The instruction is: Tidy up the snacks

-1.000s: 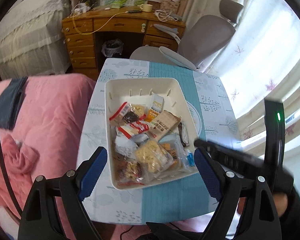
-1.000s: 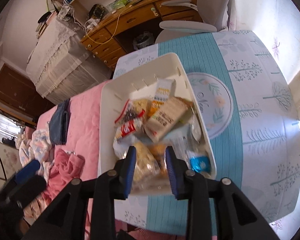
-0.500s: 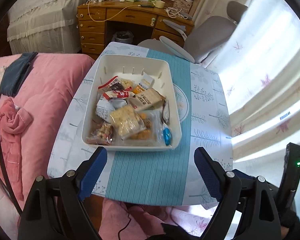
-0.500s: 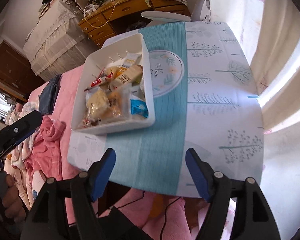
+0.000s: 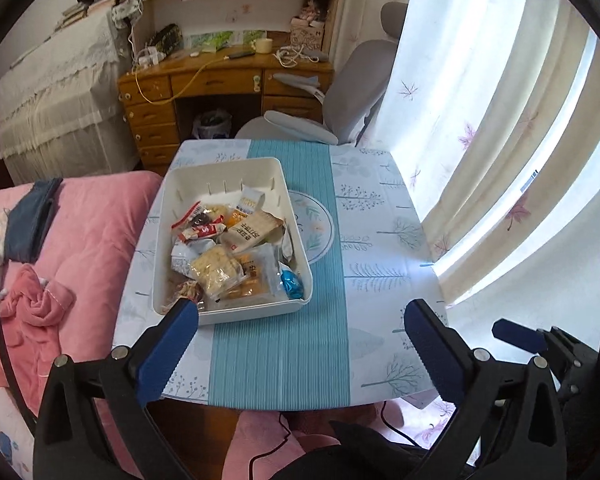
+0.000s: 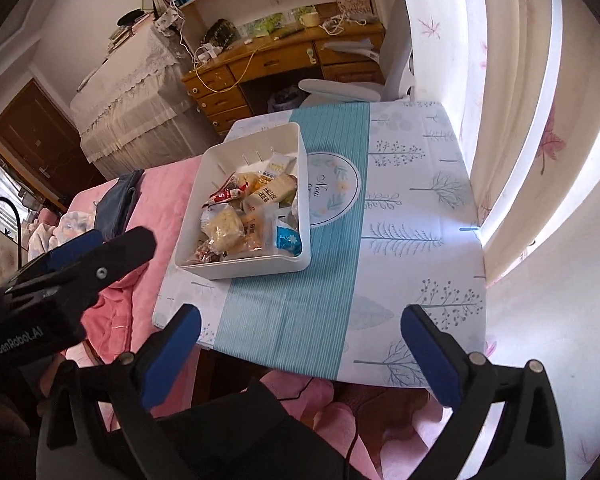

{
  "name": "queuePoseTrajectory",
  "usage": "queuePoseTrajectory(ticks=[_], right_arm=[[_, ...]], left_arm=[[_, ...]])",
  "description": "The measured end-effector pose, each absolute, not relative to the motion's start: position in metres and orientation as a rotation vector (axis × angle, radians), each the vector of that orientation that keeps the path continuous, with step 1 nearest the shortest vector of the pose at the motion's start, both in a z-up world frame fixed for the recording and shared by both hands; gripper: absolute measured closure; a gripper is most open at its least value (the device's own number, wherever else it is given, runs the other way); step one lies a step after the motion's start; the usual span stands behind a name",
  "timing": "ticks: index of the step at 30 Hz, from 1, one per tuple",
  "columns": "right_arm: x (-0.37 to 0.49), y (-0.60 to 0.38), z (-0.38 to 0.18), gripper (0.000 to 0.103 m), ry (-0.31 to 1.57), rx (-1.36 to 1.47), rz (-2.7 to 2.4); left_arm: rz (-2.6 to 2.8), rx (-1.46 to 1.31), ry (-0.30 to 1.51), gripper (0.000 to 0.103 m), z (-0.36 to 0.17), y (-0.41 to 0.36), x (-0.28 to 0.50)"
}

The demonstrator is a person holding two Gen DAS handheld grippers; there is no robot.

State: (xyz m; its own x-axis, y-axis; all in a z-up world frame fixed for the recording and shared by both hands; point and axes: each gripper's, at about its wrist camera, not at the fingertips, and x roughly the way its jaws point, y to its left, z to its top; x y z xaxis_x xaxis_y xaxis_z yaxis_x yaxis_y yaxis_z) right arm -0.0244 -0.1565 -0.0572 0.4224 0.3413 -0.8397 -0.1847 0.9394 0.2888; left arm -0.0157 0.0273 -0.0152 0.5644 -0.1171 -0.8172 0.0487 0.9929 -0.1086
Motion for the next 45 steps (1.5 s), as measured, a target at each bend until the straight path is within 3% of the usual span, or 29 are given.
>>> queuePoseTrajectory(ticks=[45], right_arm=[[-0.035, -0.135, -0.094, 0.0, 1.209, 0.109, 0.248]], left_arm=[[-0.035, -0.108, 1.093, 0.001, -0.062, 0.031, -0.024]])
